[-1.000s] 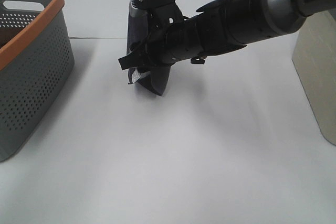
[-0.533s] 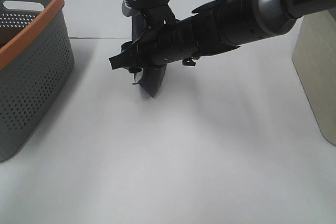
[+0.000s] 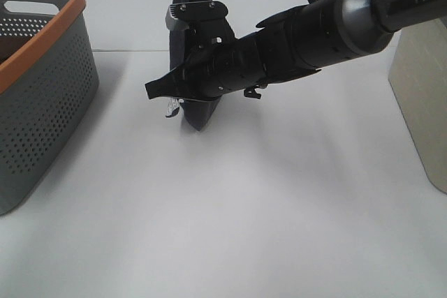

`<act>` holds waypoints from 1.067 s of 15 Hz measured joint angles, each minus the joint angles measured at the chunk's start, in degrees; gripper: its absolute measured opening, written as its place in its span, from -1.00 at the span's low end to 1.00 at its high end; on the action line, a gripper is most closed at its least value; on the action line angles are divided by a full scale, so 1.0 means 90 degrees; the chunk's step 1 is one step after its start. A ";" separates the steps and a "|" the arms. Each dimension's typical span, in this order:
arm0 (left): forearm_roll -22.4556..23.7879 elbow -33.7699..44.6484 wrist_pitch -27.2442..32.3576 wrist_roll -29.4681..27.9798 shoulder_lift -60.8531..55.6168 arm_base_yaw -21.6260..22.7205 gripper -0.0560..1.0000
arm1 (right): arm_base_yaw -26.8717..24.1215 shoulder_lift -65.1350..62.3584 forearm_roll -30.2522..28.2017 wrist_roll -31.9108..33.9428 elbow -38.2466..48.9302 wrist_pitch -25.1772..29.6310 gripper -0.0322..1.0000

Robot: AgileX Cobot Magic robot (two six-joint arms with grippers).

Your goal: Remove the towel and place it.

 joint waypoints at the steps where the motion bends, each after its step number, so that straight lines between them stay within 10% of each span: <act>1: 0.0000 0.0000 0.0000 0.0000 0.0000 0.0000 -0.89 | 0.0000 -0.0146 -0.0064 0.0032 0.0140 0.0057 -0.94; 6: 0.0000 0.0000 -0.0045 -0.0127 0.0000 0.0000 -0.89 | 0.0000 -0.0828 -0.1184 0.0764 0.0866 0.0535 -0.94; 13: 0.0102 0.0006 0.0102 -0.0999 0.0006 -0.0019 -0.89 | -0.0013 -0.1477 -0.6914 0.6156 0.0961 0.2591 -0.94; 16: 0.0280 0.0013 0.0166 -0.1388 0.0064 -0.0045 -0.89 | -0.0013 -0.1783 -0.8212 0.7544 0.0917 0.3253 -0.94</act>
